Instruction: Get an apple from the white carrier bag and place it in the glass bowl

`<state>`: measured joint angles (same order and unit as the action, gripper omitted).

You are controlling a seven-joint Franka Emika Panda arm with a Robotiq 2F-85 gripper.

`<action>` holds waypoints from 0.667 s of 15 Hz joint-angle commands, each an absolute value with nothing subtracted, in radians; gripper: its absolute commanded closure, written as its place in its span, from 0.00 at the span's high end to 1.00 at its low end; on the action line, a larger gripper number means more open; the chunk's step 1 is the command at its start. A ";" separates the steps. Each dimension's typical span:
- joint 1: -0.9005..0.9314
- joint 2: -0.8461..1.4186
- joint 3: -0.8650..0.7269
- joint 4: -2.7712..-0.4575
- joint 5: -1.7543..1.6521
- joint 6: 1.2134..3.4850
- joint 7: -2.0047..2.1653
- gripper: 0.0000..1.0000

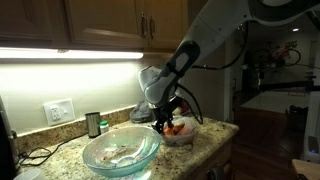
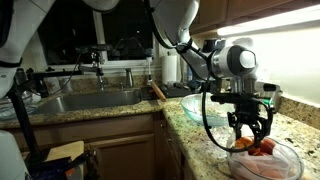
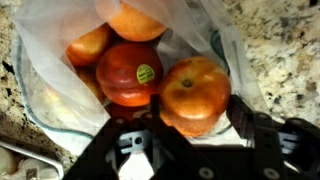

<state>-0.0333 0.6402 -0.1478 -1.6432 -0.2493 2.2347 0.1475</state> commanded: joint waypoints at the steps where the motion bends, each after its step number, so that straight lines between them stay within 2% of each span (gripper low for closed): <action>1: -0.033 0.639 -0.156 -1.639 -0.262 2.233 0.129 0.43; 10: -0.022 0.625 -0.163 -1.630 -0.283 2.219 0.135 0.43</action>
<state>-0.0332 0.6402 -0.1483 -1.6356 -0.2610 2.2346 0.1409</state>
